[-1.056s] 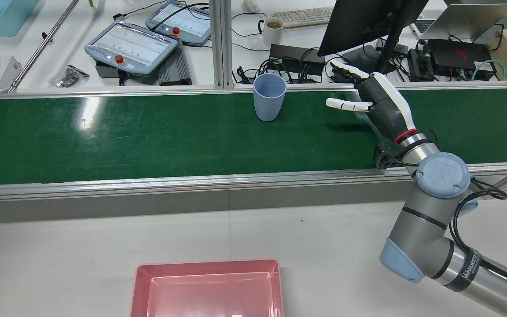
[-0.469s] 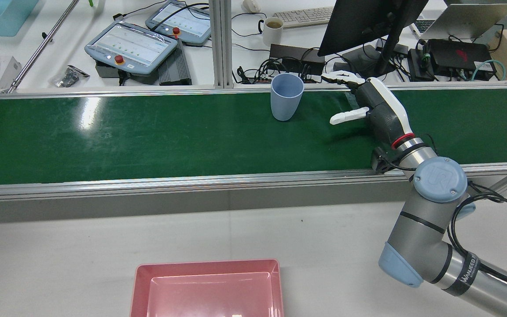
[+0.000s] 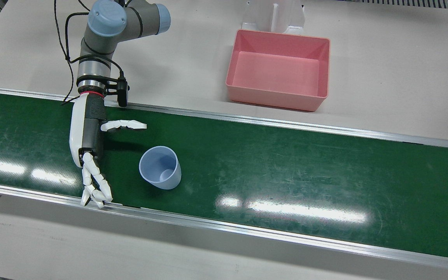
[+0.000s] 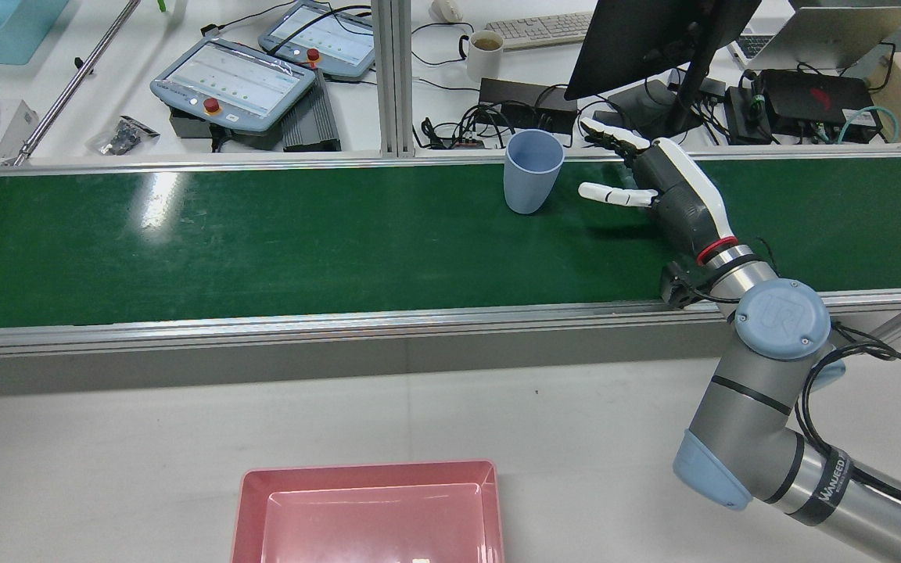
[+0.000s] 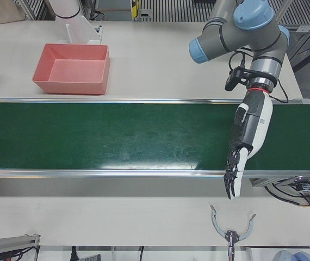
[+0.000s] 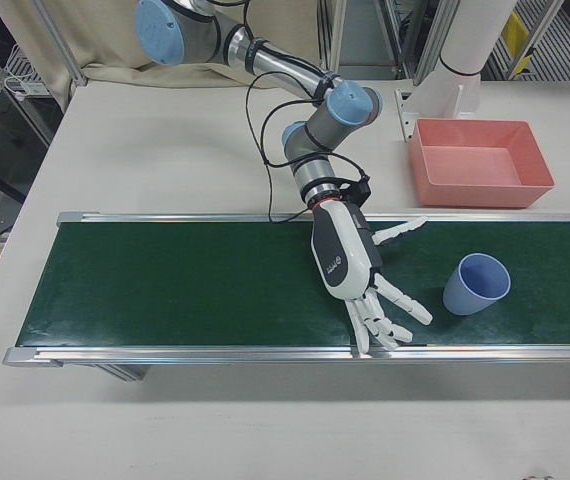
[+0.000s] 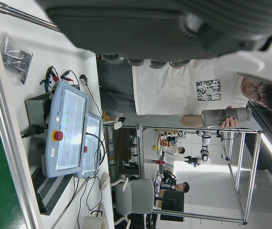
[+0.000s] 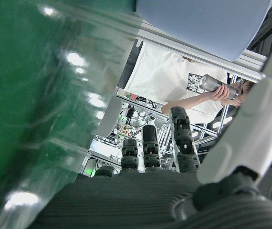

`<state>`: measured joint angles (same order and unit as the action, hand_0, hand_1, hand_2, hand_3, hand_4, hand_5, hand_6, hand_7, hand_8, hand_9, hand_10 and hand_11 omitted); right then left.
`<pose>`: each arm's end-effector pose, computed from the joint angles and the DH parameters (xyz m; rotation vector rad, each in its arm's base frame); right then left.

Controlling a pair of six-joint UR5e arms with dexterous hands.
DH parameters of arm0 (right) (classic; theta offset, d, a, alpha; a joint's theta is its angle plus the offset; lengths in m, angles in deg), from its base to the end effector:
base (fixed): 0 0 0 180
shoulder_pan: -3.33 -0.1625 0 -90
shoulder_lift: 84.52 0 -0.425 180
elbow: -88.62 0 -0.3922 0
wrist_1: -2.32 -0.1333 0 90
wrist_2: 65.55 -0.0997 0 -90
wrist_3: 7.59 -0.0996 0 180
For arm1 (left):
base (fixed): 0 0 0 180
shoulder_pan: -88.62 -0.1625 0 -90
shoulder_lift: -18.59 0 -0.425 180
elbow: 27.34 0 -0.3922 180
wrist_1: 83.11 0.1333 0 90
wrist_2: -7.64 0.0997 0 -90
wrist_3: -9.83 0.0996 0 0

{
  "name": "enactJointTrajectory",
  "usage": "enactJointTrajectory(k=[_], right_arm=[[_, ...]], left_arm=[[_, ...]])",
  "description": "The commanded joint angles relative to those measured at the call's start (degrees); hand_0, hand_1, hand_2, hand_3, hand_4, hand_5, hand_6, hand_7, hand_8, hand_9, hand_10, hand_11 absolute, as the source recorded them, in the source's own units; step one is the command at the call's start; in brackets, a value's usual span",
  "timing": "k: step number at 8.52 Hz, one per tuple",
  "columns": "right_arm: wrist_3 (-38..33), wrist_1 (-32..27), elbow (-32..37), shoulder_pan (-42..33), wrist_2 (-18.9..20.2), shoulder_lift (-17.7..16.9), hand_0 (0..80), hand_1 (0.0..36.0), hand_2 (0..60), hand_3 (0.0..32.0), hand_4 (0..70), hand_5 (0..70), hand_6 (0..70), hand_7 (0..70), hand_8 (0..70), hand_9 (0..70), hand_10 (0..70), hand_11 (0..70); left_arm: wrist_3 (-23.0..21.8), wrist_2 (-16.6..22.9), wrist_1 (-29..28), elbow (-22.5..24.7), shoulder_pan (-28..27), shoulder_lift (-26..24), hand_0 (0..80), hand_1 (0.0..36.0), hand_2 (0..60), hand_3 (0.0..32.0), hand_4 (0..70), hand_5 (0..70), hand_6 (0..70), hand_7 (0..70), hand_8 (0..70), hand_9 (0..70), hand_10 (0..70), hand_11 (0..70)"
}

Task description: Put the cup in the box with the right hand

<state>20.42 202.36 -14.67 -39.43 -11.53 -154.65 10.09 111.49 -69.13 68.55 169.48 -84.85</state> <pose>-0.2911 -0.5305 0.4265 0.1844 -2.1788 1.7508 -0.0168 -0.5845 0.5363 -0.3972 2.0917 -1.8997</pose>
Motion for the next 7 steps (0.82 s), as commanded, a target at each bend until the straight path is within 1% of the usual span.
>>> enactJointTrajectory(k=[1,3,4,5,7], right_arm=[[0.1,0.0,0.3,0.0,-0.1,0.1,38.9,11.7,19.4,0.0,2.6,2.4,7.1,35.2,7.3,17.3,0.0,0.0],[0.1,0.0,0.3,0.0,-0.1,0.2,39.0,11.8,19.4,0.0,1.6,2.4,6.9,34.4,7.1,16.9,0.0,0.0],[0.1,0.0,0.3,0.0,-0.1,0.2,39.2,11.4,18.5,0.0,2.7,2.4,7.0,34.8,7.3,17.1,0.0,0.0],[0.1,0.0,0.3,0.0,-0.1,0.2,45.7,2.2,2.6,0.0,15.7,2.4,7.1,35.3,7.3,17.2,0.0,0.0],[0.0,0.0,0.0,-0.1,-0.1,0.2,47.2,0.1,0.0,0.0,17.8,2.4,6.9,34.5,7.3,17.1,0.0,0.0]], left_arm=[[0.0,0.0,0.0,0.0,0.0,0.0,0.0,0.0,0.0,0.0,0.0,0.0,0.0,0.0,0.0,0.0,0.0,0.0],[0.0,0.0,0.0,0.0,0.0,0.0,0.0,0.0,0.0,0.0,0.0,0.0,0.0,0.0,0.0,0.0,0.0,0.0],[0.0,0.0,0.0,0.0,0.0,0.0,0.0,0.0,0.0,0.0,0.0,0.0,0.0,0.0,0.0,0.0,0.0,0.0],[0.0,-0.1,0.0,0.0,0.0,0.0,0.0,0.0,0.0,0.0,0.0,0.0,0.0,0.0,0.0,0.0,0.0,0.0],[0.0,-0.1,0.0,0.0,0.0,0.0,0.0,0.0,0.0,0.0,0.0,0.0,0.0,0.0,0.0,0.0,0.0,0.0]])
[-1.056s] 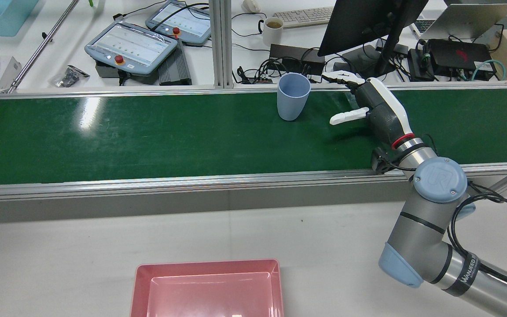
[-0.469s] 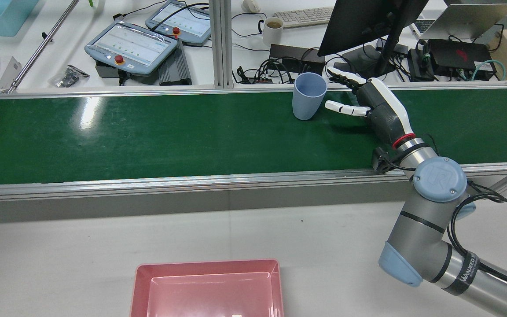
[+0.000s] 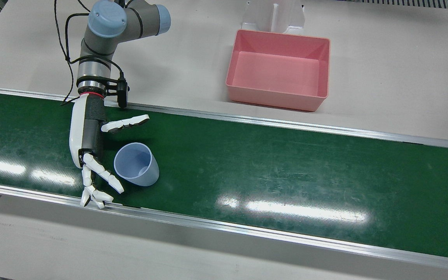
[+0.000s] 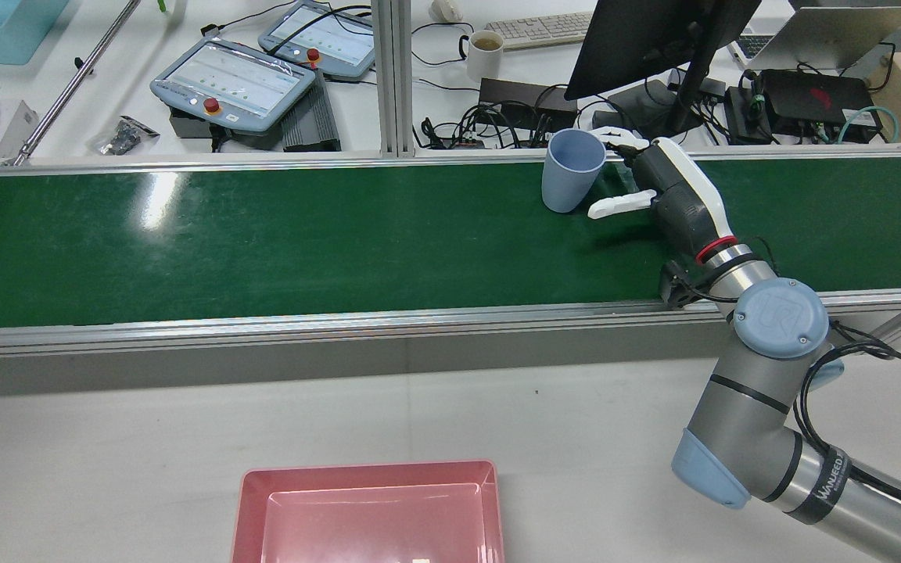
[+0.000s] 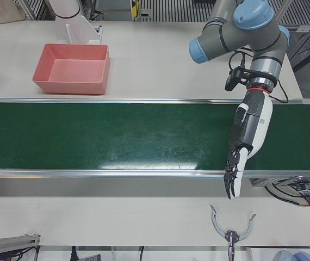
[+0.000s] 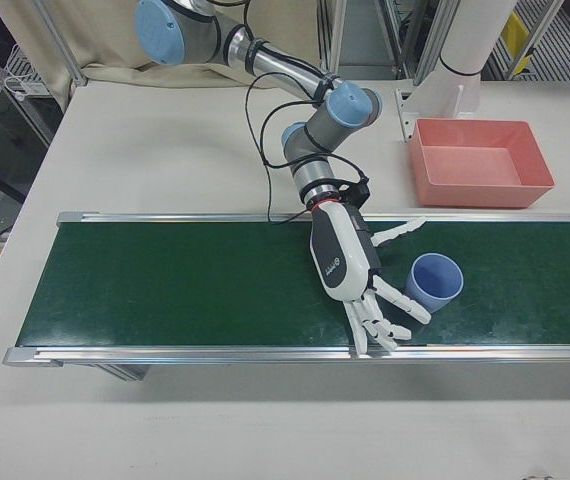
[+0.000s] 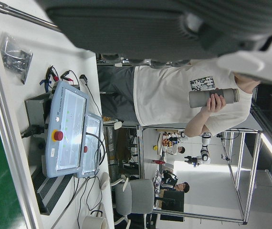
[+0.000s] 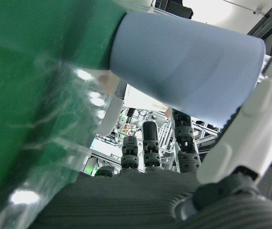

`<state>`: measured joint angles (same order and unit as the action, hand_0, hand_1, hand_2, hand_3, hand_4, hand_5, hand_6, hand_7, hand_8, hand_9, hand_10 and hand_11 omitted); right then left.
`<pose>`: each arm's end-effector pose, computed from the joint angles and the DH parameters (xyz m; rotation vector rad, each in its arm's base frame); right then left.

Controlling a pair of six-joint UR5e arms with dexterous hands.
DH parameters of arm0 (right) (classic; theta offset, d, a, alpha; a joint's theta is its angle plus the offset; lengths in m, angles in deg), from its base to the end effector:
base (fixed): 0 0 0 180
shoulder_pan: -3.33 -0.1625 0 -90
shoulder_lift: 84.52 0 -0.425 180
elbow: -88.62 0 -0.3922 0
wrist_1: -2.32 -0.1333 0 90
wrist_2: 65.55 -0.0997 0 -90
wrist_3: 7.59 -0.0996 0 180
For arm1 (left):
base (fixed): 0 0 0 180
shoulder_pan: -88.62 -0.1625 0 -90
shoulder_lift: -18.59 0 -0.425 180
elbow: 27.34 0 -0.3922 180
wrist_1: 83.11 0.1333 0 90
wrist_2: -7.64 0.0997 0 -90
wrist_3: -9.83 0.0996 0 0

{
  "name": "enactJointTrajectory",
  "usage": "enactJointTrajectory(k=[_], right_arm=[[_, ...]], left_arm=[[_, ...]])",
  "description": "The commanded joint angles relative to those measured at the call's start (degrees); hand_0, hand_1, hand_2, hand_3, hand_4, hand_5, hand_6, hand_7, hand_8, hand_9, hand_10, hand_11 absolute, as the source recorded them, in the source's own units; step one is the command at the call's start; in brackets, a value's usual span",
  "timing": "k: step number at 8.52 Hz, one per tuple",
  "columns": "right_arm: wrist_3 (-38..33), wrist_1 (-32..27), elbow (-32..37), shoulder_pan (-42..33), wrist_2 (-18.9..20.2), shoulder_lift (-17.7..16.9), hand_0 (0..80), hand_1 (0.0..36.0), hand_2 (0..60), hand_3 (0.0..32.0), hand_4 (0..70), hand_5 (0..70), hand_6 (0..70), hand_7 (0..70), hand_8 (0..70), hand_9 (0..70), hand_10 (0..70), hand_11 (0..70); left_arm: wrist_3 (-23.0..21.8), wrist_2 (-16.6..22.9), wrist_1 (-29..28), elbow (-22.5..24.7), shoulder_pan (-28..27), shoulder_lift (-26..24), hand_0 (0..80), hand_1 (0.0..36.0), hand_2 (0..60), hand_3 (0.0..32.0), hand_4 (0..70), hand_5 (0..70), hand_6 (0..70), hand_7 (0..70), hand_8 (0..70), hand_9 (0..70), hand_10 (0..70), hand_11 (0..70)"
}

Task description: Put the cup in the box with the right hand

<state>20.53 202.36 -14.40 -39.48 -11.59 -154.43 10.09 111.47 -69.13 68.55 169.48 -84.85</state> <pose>-0.2918 -0.5319 0.4263 0.1888 -2.1774 1.7514 -0.0168 -0.5846 0.5363 -0.3969 2.0919 -1.8999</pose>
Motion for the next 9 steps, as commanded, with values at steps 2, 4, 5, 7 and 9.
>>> enactJointTrajectory(k=[2,4,5,7,9], right_arm=[[-0.1,0.1,-0.3,-1.2,0.0,-0.4,38.7,12.2,20.8,1.2,0.0,2.5,6.3,32.4,7.1,16.6,0.0,0.0],[-0.4,0.0,-0.3,-3.3,0.2,-1.7,38.2,12.0,21.0,1.2,0.0,2.5,6.2,31.7,6.9,16.4,0.0,0.0],[-0.4,0.0,-0.3,-3.5,0.2,-1.9,38.0,11.9,21.0,0.8,0.0,2.5,6.3,32.0,7.1,16.6,0.0,0.0],[-0.3,0.0,-0.2,-2.9,0.3,-1.9,37.5,11.7,21.6,1.2,0.0,2.5,6.3,32.0,7.4,16.9,0.0,0.0],[-0.5,0.1,-1.3,-3.2,0.7,-2.0,37.9,11.9,20.3,3.6,0.0,2.7,5.7,28.9,7.1,16.0,0.0,0.0]], left_arm=[[0.0,0.1,0.0,0.0,0.0,0.0,0.0,0.0,0.0,0.0,0.0,0.0,0.0,0.0,0.0,0.0,0.0,0.0],[0.0,0.0,0.0,0.0,0.0,0.0,0.0,0.0,0.0,0.0,0.0,0.0,0.0,0.0,0.0,0.0,0.0,0.0],[0.0,0.1,0.0,0.0,0.0,0.0,0.0,0.0,0.0,0.0,0.0,0.0,0.0,0.0,0.0,0.0,0.0,0.0],[0.0,0.1,0.0,0.0,0.0,0.0,0.0,0.0,0.0,0.0,0.0,0.0,0.0,0.0,0.0,0.0,0.0,0.0],[0.0,0.1,0.0,0.0,0.0,0.0,0.0,0.0,0.0,0.0,0.0,0.0,0.0,0.0,0.0,0.0,0.0,0.0]])
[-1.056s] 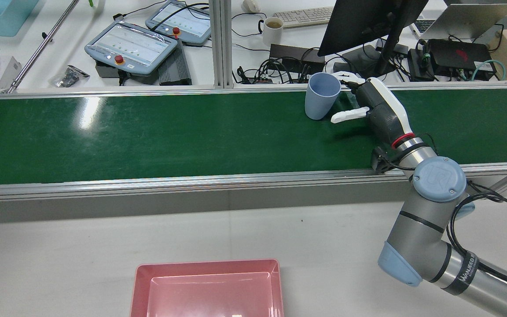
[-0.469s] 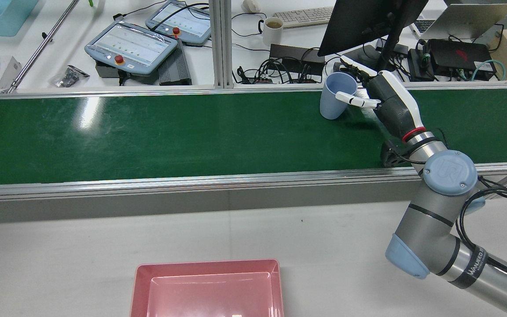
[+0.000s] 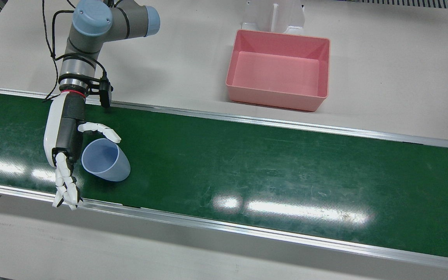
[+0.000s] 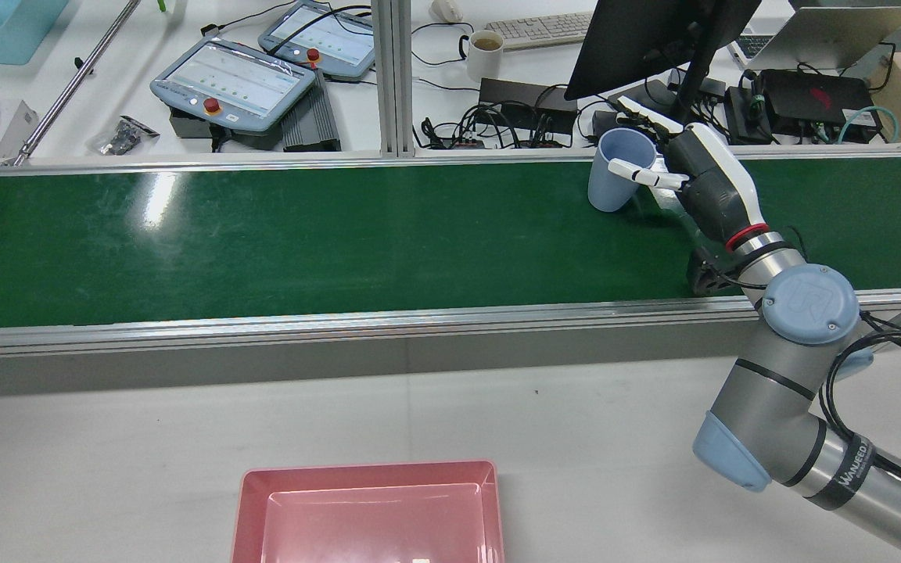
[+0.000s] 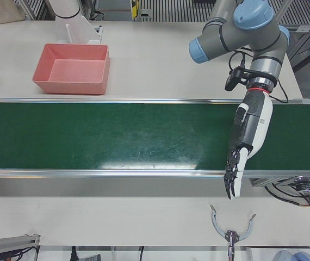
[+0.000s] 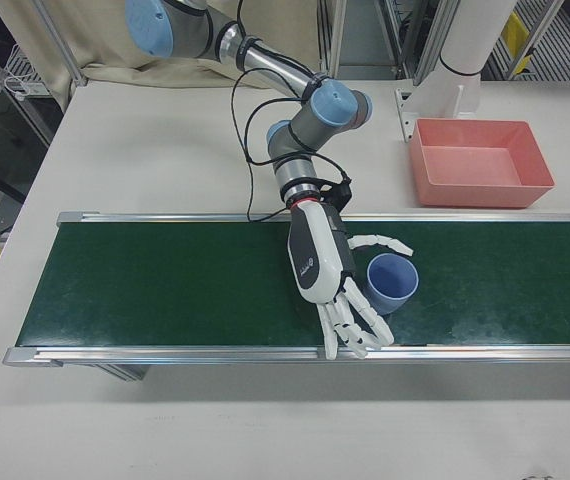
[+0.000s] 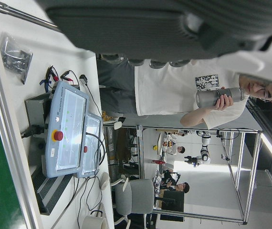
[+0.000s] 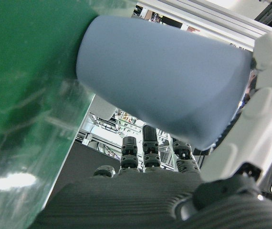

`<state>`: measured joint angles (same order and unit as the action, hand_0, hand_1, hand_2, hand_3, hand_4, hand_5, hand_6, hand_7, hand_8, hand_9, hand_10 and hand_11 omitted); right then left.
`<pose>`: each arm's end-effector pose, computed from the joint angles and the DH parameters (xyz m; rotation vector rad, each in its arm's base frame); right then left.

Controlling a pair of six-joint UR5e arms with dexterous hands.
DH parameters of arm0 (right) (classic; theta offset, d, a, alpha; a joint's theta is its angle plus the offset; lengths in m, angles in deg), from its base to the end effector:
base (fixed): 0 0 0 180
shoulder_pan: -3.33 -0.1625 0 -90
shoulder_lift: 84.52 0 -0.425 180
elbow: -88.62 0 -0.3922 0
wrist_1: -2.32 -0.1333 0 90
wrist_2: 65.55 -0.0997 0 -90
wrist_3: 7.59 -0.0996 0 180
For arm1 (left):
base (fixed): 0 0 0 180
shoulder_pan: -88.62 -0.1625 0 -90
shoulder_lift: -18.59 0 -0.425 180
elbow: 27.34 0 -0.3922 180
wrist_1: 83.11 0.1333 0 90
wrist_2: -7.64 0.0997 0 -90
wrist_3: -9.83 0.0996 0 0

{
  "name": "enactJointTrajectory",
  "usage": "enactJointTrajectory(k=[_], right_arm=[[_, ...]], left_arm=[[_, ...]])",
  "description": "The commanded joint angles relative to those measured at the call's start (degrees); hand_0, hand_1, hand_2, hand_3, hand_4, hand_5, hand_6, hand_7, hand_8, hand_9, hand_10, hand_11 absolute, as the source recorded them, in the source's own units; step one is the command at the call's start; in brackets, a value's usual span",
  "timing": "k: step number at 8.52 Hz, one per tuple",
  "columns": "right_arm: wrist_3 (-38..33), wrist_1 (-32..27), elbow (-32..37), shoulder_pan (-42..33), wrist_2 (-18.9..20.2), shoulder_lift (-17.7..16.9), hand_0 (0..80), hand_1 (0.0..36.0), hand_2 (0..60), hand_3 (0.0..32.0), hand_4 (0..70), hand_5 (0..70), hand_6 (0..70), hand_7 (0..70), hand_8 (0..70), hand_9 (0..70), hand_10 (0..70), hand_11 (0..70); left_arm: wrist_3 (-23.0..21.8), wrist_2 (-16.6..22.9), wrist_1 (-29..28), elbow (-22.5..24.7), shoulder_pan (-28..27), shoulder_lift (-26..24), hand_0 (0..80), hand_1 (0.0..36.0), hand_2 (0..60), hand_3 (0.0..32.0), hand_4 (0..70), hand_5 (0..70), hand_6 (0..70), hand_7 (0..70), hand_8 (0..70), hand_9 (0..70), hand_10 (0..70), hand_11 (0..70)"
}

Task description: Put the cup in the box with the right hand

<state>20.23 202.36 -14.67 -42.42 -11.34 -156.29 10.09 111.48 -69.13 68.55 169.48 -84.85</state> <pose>-0.2580 -0.5393 0.4428 0.2488 -2.1606 1.7894 -0.0168 -0.5846 0.5363 -0.3970 2.0918 -1.8998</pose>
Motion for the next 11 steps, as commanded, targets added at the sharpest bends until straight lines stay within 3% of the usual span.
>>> enactJointTrajectory(k=[1,3,4,5,6,7,9,11], right_arm=[[-0.2,0.3,-4.2,-1.0,2.5,-3.5,38.1,12.1,19.6,5.0,0.0,2.8,5.2,27.0,6.7,15.2,0.0,0.0],[-1.2,0.2,-10.8,-3.8,3.1,-10.6,37.5,11.4,18.0,4.8,0.0,2.8,4.9,24.9,6.8,15.0,0.0,0.0],[-2.4,0.2,-10.6,-5.4,6.3,-12.5,35.7,10.9,17.9,5.6,0.0,2.7,4.6,23.8,6.8,14.6,0.0,0.0],[-2.9,-0.5,-9.2,-7.8,7.9,-14.3,39.1,3.0,5.5,7.0,0.4,2.5,4.5,23.1,7.4,15.0,0.0,0.0],[-4.9,-2.6,-7.5,-9.7,8.2,-14.8,37.9,0.0,0.0,3.0,0.0,1.9,5.2,24.7,8.2,16.4,0.0,0.0],[-5.8,-7.2,-5.4,-12.8,10.5,-16.5,32.2,0.0,0.0,0.0,2.5,1.4,6.2,28.7,8.7,17.8,0.0,0.0],[-7.2,-17.3,3.8,-20.8,19.7,-16.5,28.5,0.0,0.0,0.0,6.8,1.1,7.6,35.9,9.0,19.4,0.0,0.0],[-6.4,-20.7,6.0,-23.7,22.7,-16.7,27.5,0.0,0.0,0.0,5.3,1.2,7.8,35.6,9.1,19.5,0.0,0.0]], left_arm=[[0.0,0.0,0.0,0.0,0.0,0.0,0.0,0.0,0.0,0.0,0.0,0.0,0.0,0.0,0.0,0.0,0.0,0.0],[0.0,0.0,0.0,0.0,0.0,0.0,0.0,0.0,0.0,0.0,0.0,0.0,0.0,0.0,0.0,0.0,0.0,0.0],[0.0,0.0,0.0,0.0,0.0,0.0,0.0,0.0,0.0,0.0,0.0,0.0,0.0,0.0,0.0,0.0,0.0,0.0],[0.0,0.0,-0.1,0.0,0.0,0.0,0.0,0.0,0.0,0.0,0.0,0.0,0.0,0.0,0.0,0.0,0.0,0.0],[0.0,0.0,-0.1,0.0,0.0,0.0,0.0,0.0,0.0,0.0,0.0,0.0,0.0,0.0,0.0,0.0,0.0,0.0],[0.0,0.0,-0.2,0.0,0.0,0.0,0.0,0.0,0.0,0.0,0.0,0.0,0.0,0.0,0.0,0.0,0.0,0.0],[0.0,0.0,-0.1,0.0,0.0,0.0,0.0,0.0,0.0,0.0,0.0,0.0,0.0,0.0,0.0,0.0,0.0,0.0],[0.0,0.0,-0.1,0.0,0.0,0.0,0.0,0.0,0.0,0.0,0.0,0.0,0.0,0.0,0.0,0.0,0.0,0.0]])
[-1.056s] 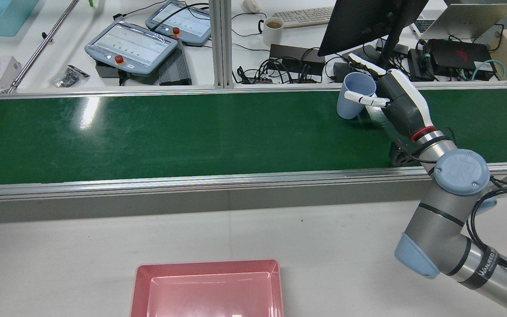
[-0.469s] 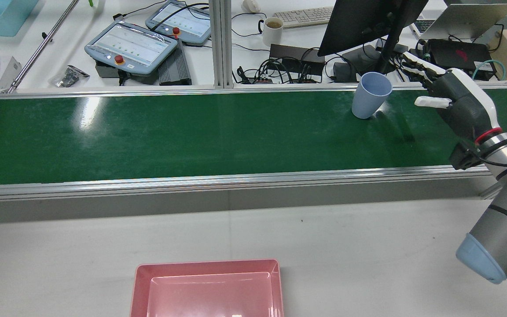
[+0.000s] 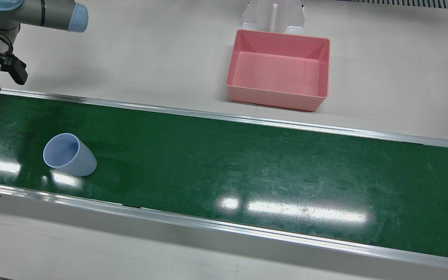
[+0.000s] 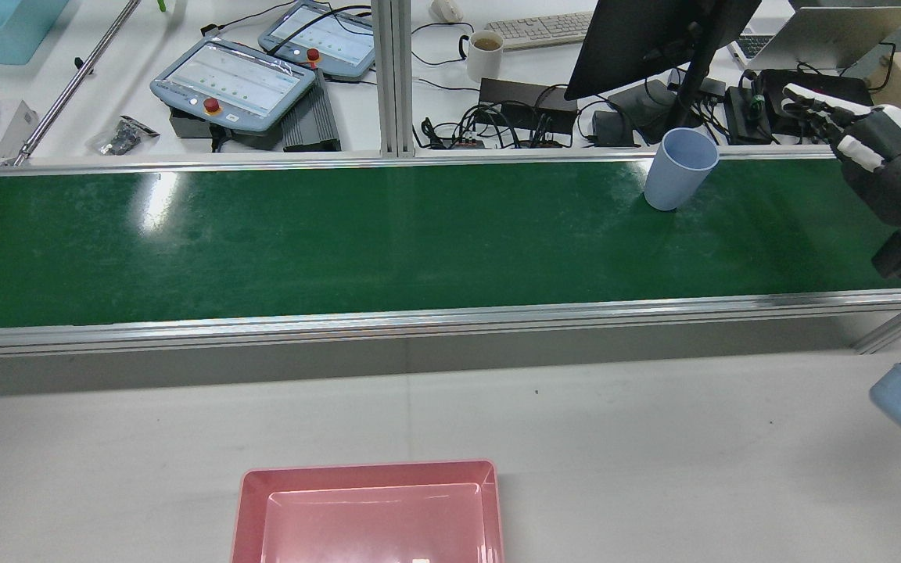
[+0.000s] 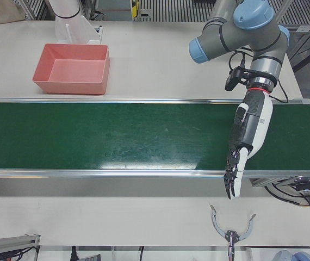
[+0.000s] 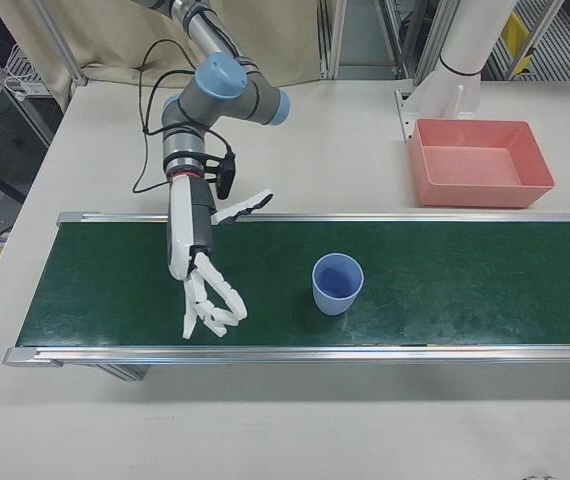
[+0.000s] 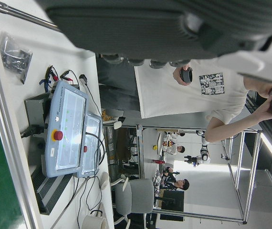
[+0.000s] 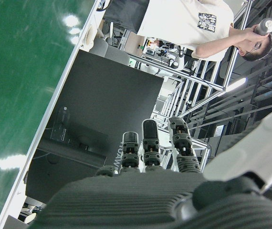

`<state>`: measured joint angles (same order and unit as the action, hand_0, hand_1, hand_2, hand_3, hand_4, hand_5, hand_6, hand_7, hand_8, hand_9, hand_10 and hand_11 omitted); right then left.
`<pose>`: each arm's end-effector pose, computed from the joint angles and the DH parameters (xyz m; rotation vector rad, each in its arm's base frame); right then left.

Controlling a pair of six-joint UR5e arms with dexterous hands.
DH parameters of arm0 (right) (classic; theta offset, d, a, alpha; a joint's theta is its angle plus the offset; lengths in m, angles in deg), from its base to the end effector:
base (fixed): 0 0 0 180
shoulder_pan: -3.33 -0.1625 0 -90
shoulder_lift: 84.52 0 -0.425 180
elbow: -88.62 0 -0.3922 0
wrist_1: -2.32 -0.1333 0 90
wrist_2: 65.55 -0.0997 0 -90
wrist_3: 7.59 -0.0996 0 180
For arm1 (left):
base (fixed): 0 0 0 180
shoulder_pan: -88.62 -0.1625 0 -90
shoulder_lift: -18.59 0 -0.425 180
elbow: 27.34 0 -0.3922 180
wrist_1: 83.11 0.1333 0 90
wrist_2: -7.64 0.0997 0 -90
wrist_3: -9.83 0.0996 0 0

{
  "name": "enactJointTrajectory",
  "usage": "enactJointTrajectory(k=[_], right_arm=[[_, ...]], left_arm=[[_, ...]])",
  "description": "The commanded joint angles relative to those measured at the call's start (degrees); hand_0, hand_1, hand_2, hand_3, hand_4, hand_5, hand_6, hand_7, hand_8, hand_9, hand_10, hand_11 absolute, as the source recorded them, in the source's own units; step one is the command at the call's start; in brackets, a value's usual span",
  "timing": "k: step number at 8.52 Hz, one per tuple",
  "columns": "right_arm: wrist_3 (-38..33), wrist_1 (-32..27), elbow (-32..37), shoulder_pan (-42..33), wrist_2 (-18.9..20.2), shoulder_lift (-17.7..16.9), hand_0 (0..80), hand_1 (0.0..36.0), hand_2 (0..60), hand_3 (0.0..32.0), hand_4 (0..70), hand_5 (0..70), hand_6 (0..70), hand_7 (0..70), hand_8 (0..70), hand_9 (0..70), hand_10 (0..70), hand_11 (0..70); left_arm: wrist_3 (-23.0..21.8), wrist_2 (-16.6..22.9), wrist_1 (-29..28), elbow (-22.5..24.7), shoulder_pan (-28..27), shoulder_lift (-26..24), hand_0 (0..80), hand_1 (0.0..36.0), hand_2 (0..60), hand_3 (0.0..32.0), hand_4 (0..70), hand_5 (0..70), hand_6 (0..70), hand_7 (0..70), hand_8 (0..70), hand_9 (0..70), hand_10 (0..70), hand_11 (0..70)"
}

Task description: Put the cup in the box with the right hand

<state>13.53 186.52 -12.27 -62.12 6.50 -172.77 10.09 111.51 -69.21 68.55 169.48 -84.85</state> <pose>-0.0602 -0.5266 0.5862 0.2294 -2.1669 1.8487 -0.0168 -0.5847 0.5361 -0.3974 2.0928 -1.8980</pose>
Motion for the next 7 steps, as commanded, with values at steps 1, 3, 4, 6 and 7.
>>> enactJointTrajectory(k=[1,3,4,6,7], right_arm=[[1.2,-4.9,4.2,-3.6,5.5,-0.3,32.0,0.0,0.0,0.0,3.5,1.5,7.6,34.7,8.9,19.1,0.0,0.0],[5.1,-4.9,5.2,-1.6,5.5,1.1,37.1,0.0,0.0,0.0,3.7,1.7,7.5,35.2,8.6,18.8,0.0,0.0],[5.9,-4.9,5.0,-1.5,5.5,1.8,37.9,0.0,0.0,0.0,3.8,1.8,7.5,35.5,8.4,18.6,0.0,0.0],[7.1,-4.8,5.0,-1.3,5.6,1.7,38.7,0.0,0.0,0.0,4.2,1.8,7.2,35.0,8.2,18.3,0.0,0.0],[7.7,-4.8,5.2,0.2,5.6,1.5,39.2,0.0,0.0,0.2,4.8,1.8,7.1,35.2,8.1,18.3,0.0,0.0]], left_arm=[[0.0,0.0,0.0,0.1,0.0,0.0,0.0,0.0,0.0,0.0,0.0,0.0,0.0,0.0,0.0,0.0,0.0,0.0],[0.0,0.0,0.1,0.0,0.0,0.0,0.0,0.0,0.0,0.0,0.0,0.0,0.0,0.0,0.0,0.0,0.0,0.0],[0.0,-0.1,0.1,0.0,0.0,0.0,0.0,0.0,0.0,0.0,0.0,0.0,0.0,0.0,0.0,0.0,0.0,0.0],[0.0,0.0,0.1,0.0,0.0,0.0,0.0,0.0,0.0,0.0,0.0,0.0,0.0,0.0,0.0,0.0,0.0,0.0],[0.0,0.0,0.1,0.0,0.0,0.0,0.0,0.0,0.0,0.0,0.0,0.0,0.0,0.0,0.0,0.0,0.0,0.0]])
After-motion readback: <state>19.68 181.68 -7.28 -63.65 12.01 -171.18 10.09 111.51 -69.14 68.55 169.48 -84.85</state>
